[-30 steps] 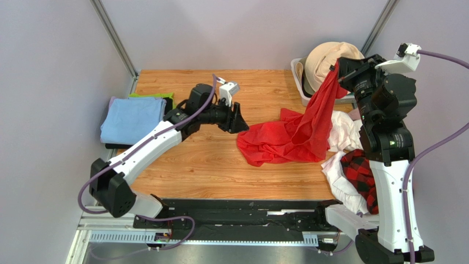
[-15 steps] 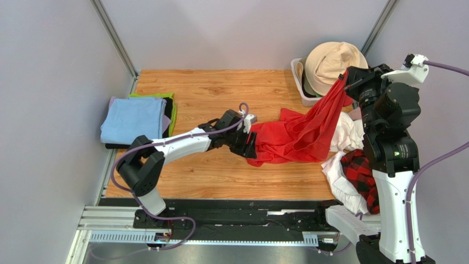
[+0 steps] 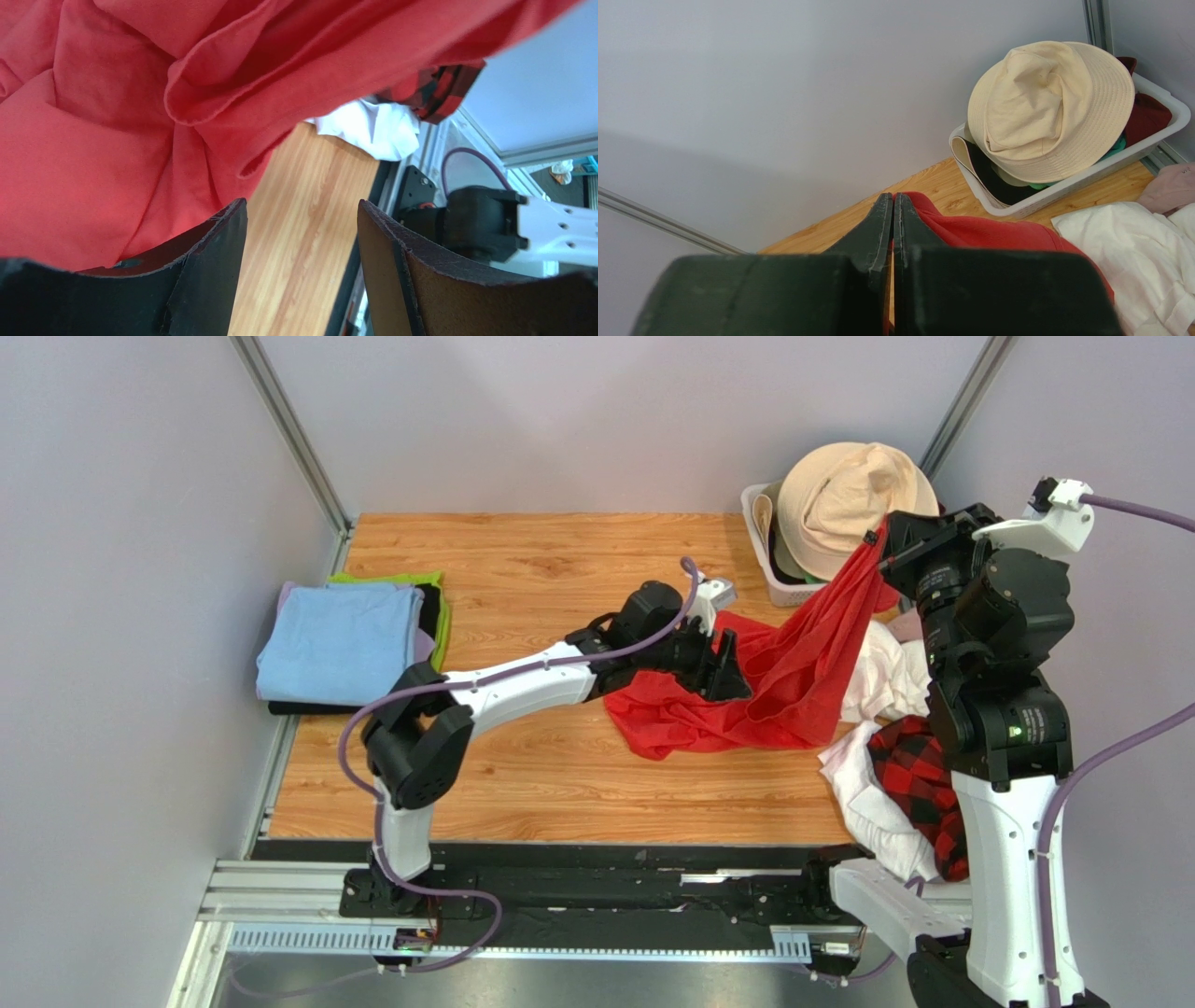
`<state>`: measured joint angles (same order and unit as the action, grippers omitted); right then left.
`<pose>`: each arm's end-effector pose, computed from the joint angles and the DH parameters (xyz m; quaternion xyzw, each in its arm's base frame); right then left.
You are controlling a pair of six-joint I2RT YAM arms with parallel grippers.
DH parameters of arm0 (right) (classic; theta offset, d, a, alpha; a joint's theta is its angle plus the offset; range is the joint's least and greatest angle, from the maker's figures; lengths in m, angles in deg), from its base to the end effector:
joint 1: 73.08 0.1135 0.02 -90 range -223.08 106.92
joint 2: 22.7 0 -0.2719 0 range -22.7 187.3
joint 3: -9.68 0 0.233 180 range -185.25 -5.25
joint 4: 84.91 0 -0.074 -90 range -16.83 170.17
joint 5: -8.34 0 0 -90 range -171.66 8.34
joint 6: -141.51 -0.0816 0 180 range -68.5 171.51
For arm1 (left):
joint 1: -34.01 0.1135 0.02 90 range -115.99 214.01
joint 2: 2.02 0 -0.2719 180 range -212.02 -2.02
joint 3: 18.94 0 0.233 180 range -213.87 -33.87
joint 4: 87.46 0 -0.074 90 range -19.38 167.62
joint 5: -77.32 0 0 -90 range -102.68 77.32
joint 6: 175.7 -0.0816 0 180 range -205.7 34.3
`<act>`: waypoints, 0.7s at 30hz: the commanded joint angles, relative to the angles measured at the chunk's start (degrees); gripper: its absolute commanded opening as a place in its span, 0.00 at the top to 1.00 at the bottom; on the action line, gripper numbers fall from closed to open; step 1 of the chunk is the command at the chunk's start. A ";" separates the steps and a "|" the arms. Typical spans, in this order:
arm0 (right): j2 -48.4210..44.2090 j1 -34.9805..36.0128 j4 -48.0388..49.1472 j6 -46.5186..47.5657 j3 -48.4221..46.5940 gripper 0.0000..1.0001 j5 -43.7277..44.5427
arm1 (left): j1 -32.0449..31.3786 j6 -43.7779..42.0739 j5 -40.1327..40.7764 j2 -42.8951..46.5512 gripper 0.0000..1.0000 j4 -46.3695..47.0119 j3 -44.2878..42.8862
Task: Fold and stack the mixed laundry pile
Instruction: Flatten out the tank top at the center of the board.
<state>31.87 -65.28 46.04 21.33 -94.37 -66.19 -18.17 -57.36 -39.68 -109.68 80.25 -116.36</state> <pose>0.1678 0.0010 0.5133 0.2292 0.6662 0.1392 0.6959 0.2573 -0.3918 0.2750 0.2939 0.7644 -0.4971 0.2866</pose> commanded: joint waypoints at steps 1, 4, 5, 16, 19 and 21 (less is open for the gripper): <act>-0.43 -0.23 0.12 -0.50 -3.69 1.00 0.36 | -2.30 -0.03 0.54 -6.23 0.33 -0.34 -6.78; -0.08 -0.23 0.03 -0.68 -4.74 1.00 0.27 | -3.45 -0.74 1.86 -9.14 0.35 -2.28 -10.21; 0.01 -0.23 -0.06 -0.68 -4.83 1.00 0.27 | -3.71 -0.91 2.22 -9.85 0.37 -2.28 -10.83; 0.81 -0.23 -0.32 -1.46 -6.85 1.00 -0.26 | -4.42 1.98 10.53 -16.88 0.45 -9.74 -18.04; 0.81 -0.23 -0.32 -1.64 -7.20 1.00 -0.70 | -4.42 3.56 15.55 -16.36 0.43 -9.75 -16.74; 0.89 -0.23 -0.59 -1.64 -7.47 1.00 -0.61 | -4.42 4.62 17.77 -15.48 0.43 -8.44 -14.98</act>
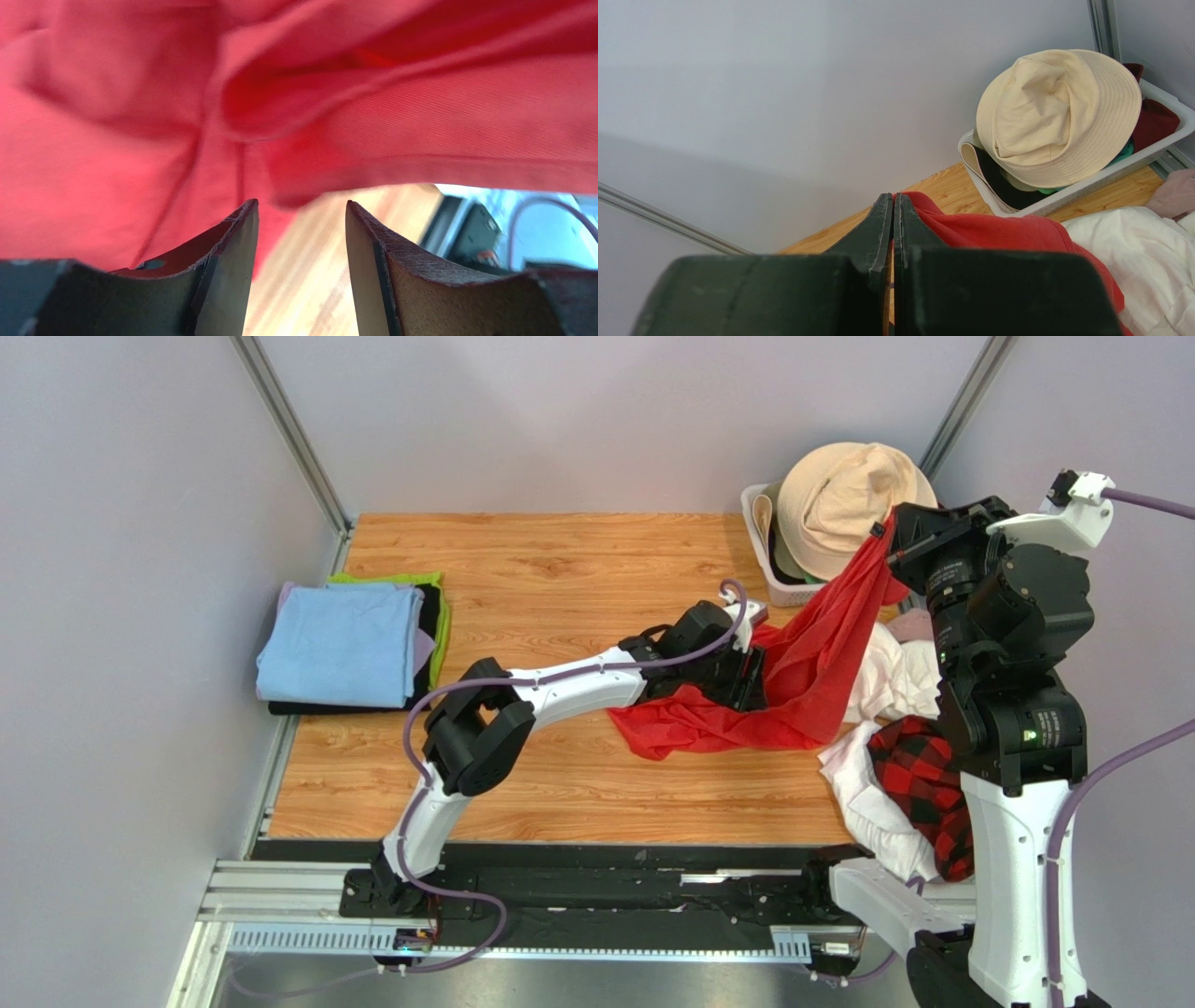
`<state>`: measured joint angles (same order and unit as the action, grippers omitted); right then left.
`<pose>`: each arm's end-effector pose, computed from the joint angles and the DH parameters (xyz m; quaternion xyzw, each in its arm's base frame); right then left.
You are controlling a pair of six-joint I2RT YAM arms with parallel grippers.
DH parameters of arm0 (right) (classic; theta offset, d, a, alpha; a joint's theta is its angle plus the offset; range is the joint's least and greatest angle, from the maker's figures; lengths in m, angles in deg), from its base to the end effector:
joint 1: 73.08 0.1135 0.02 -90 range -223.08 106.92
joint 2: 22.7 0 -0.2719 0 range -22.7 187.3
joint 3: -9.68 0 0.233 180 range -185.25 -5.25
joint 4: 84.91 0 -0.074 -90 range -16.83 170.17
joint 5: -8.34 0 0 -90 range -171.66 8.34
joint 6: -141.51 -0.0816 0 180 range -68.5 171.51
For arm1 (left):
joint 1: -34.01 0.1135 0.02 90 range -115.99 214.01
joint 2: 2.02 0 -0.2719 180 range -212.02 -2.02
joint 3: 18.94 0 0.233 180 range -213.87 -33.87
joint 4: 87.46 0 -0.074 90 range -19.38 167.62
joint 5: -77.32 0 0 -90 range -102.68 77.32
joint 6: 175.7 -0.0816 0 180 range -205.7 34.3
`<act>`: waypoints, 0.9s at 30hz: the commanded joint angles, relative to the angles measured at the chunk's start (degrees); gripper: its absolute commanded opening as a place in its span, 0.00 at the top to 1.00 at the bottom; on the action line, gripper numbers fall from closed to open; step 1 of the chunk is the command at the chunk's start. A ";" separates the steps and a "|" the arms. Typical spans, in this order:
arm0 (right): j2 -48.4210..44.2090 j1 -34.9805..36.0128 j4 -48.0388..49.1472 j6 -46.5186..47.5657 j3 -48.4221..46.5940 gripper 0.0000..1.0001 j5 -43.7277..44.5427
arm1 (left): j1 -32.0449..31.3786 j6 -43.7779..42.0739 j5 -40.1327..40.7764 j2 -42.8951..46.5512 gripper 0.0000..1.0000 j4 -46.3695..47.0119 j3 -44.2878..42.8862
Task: Fold and stack the mixed laundry pile
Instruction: Flatten out the tank top at the center of the board.
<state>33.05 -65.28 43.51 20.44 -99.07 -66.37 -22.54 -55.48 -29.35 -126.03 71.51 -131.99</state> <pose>0.1613 0.0004 0.5281 0.2328 0.6587 0.1485 0.6999 0.2726 -0.4550 0.2140 0.2655 0.8266 -0.4217 0.2616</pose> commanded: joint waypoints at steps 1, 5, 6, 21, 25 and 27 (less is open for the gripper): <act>-0.29 -0.32 1.95 -0.57 -2.94 1.00 -0.44 | -0.05 3.44 9.44 2.09 0.43 0.74 2.74; -0.29 -0.23 1.77 -0.40 -2.77 1.00 -0.35 | 0.04 4.85 13.49 5.87 0.42 3.73 8.20; -0.29 -0.23 1.77 -0.57 -2.68 1.00 -0.43 | 0.13 5.20 13.85 6.32 0.41 3.91 8.82; -0.64 -0.23 1.16 -1.19 -1.63 1.00 -1.05 | -0.05 8.10 6.74 0.52 0.40 5.85 0.66; -0.64 -0.32 1.16 -1.36 -1.54 1.00 -0.96 | -0.66 7.58 9.28 -1.94 0.46 0.76 -4.17; -0.64 -0.23 1.07 -1.36 -1.54 1.00 -0.88 | -0.66 8.28 9.02 -3.61 0.51 0.31 -5.31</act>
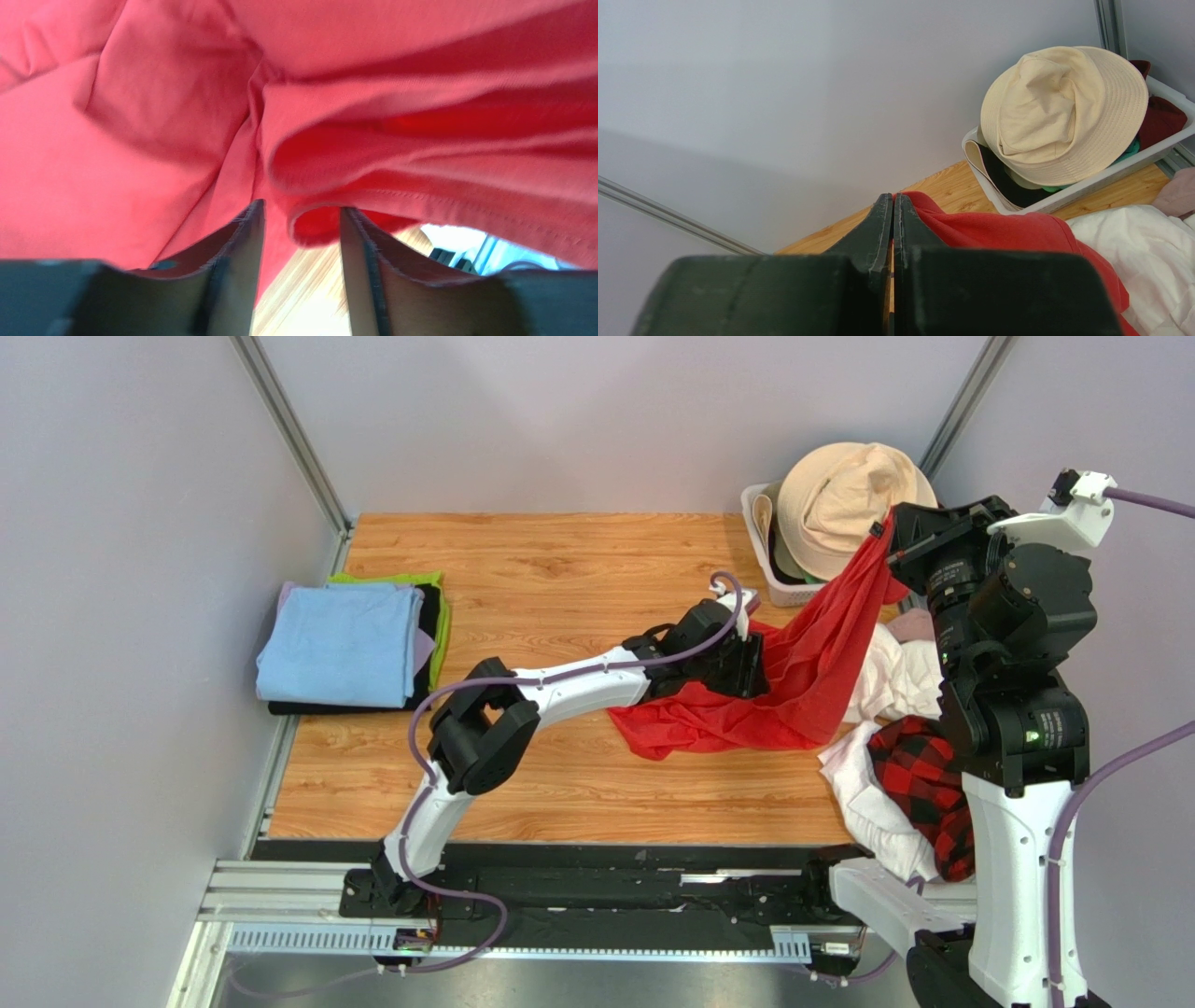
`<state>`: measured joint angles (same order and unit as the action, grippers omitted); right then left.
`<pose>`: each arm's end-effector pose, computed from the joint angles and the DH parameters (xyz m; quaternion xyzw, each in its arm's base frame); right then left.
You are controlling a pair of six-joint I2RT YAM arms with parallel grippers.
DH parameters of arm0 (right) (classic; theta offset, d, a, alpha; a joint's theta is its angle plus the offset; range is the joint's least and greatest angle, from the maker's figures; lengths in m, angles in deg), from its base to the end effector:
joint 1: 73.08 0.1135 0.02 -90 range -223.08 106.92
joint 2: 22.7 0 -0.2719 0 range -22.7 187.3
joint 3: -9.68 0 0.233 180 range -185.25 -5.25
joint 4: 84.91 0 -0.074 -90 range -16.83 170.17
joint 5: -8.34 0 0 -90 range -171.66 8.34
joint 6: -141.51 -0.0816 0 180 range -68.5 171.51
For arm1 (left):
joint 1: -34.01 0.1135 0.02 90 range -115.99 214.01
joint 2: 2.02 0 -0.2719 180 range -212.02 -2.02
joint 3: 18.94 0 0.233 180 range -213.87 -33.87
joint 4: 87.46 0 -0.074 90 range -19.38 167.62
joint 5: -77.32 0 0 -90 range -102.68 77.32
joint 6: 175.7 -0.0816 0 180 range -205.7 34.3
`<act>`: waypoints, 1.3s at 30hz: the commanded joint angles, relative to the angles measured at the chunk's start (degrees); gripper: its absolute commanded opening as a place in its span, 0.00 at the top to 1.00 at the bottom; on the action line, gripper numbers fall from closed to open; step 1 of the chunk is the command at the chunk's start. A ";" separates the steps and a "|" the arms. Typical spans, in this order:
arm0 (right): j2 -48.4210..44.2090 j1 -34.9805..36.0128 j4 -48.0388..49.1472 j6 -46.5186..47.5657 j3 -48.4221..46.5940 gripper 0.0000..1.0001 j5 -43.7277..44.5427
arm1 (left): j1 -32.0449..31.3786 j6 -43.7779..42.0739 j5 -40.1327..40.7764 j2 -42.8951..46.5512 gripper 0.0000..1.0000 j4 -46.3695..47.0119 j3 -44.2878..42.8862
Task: Fold and stack the mixed laundry pile
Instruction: Flatten out the tank top at the center of the board.
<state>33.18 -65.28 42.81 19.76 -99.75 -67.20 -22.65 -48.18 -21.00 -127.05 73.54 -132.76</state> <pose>0.1602 0.0014 0.5294 0.2319 0.6599 0.1571 0.6972 0.2860 -0.4562 0.2130 0.1794 0.8466 -0.4069 0.2924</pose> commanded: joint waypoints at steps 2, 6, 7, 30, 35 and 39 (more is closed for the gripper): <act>-0.86 -0.23 1.68 -0.51 -0.77 1.00 0.39 | -0.55 1.76 0.41 -3.63 0.74 -2.08 -4.82; -1.12 -0.32 1.51 -0.25 -0.08 1.00 1.01 | -0.46 1.24 2.32 -0.93 1.00 -1.20 -0.62; -1.12 -0.23 1.51 -0.16 0.19 1.00 1.53 | -0.29 0.98 3.38 0.56 1.00 -0.15 1.23; 3.53 -0.41 2.29 4.15 3.90 1.00 8.31 | 30.28 -20.55 7.52 34.51 1.00 -49.76 -18.85; 7.05 -0.50 7.20 6.87 -5.60 1.00 1.38 | 33.02 -25.73 8.23 29.94 1.00 -60.86 -48.80; 6.70 -0.50 14.49 7.14 -11.14 1.00 -5.74 | 33.55 -28.11 10.51 33.69 1.00 -57.49 -57.66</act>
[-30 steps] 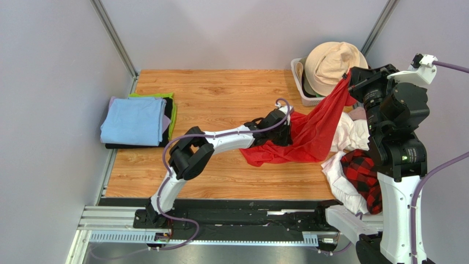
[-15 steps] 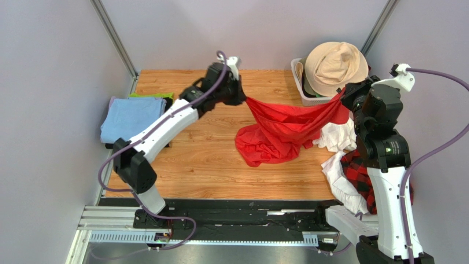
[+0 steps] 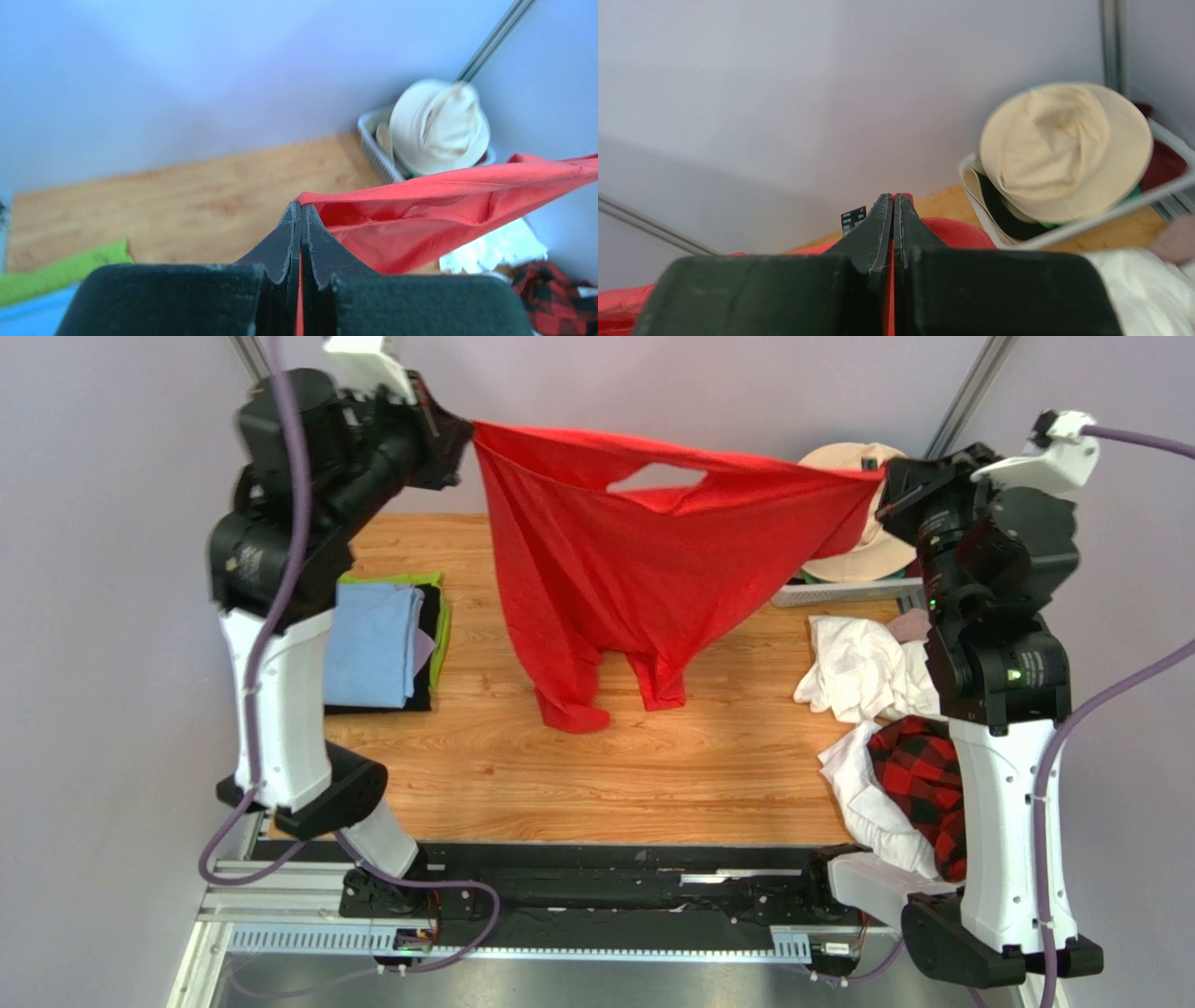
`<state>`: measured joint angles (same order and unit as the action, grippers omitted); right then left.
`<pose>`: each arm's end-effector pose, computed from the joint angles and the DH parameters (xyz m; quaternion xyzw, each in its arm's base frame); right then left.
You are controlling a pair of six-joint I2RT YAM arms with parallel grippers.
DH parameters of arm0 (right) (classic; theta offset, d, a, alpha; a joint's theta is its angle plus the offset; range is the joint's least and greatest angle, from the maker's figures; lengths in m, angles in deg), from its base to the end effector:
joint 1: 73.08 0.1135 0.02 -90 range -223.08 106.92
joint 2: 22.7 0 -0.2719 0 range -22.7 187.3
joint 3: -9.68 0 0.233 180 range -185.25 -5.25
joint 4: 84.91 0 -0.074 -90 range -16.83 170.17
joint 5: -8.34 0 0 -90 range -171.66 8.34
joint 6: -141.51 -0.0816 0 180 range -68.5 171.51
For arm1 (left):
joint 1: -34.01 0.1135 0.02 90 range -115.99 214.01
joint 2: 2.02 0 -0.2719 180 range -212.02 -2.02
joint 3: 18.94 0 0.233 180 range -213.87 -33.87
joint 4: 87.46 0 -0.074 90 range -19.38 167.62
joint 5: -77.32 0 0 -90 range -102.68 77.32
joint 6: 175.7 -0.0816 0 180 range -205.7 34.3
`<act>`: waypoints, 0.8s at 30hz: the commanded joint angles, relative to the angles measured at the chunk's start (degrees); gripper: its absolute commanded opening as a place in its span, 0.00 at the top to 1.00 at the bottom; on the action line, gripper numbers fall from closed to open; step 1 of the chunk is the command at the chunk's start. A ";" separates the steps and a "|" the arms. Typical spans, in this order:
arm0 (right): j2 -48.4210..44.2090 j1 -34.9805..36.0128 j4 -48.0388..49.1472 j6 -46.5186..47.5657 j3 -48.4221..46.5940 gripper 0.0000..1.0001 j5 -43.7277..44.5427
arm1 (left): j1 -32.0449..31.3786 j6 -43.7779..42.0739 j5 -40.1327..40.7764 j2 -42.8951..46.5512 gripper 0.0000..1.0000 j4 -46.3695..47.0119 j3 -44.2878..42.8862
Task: Fold and stack the mixed laundry pile
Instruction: Flatten out the tank top at the center of the board.
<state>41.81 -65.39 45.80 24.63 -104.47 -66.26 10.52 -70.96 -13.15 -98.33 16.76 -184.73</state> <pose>0.2076 0.0062 0.5374 0.2101 0.6730 0.1187 0.6992 0.2622 -0.1147 0.5849 0.0596 0.7425 -0.2214 0.6294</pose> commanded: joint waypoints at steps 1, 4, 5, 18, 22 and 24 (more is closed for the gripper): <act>-2.11 -0.39 12.39 2.18 -7.82 1.00 -7.65 | 0.37 -6.03 2.84 11.26 1.00 2.47 1.21; -3.95 -0.39 17.22 2.18 -7.57 1.00 -12.31 | 0.37 -7.53 3.98 23.75 1.00 16.01 16.77; -4.56 -0.39 18.28 2.00 -7.22 1.00 -13.28 | 0.37 -7.88 4.68 25.80 1.00 17.78 18.66; -10.10 -0.39 20.23 -6.08 -8.52 1.00 -30.76 | 0.37 -8.42 -1.63 36.63 1.00 19.11 19.47; -13.61 -0.30 18.11 -7.93 -10.73 1.00 -32.71 | 0.37 -6.49 -5.50 42.33 1.00 19.99 19.82; -16.51 -0.39 17.41 -8.11 -10.73 1.00 -32.02 | 0.37 -5.43 -6.12 44.36 1.00 21.04 20.00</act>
<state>30.49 -65.39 63.05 18.69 -112.29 -96.42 10.52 -78.17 -16.43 -59.63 32.82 -163.77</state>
